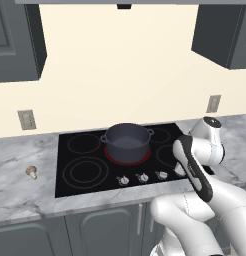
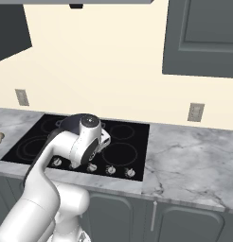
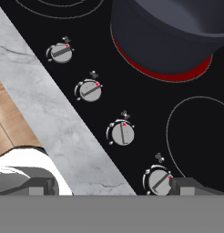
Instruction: Turn on the burner for the pot on the stove. Wait thirty seconds for the pot to heat up. Then add the mushroom to the pot.
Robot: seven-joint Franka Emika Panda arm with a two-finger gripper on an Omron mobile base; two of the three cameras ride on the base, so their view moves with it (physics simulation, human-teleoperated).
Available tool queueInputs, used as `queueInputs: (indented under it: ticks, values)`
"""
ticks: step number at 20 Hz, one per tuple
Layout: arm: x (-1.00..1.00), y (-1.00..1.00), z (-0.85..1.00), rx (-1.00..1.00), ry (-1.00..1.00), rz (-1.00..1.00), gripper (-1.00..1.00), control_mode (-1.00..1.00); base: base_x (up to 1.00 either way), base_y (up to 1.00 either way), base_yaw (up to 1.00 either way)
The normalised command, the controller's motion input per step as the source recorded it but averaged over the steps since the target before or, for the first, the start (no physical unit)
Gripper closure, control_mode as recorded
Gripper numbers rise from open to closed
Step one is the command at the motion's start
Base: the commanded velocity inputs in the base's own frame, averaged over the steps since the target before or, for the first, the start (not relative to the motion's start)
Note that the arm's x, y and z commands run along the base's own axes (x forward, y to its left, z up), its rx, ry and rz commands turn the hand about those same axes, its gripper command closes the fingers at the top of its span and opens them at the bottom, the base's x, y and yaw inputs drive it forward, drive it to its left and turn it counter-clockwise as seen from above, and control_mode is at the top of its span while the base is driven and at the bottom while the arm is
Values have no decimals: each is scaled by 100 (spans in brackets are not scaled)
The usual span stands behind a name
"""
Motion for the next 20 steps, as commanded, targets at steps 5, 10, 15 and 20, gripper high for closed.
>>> queueInputs:
  ticks: [5, 10, 15, 20]
  values:
    - [0, 0, 0, 0, 0, 0, -100, -100, 0, 0, 0]
    - [-10, 0, 0, 0, -3, 0, -100, -100, 0, 0, 0]
    - [-16, 0, 14, 0, -1, 0, -100, -100, 0, 0, 0]
    - [-11, 8, 42, 0, 0, 0, -100, -100, 0, 0, 0]
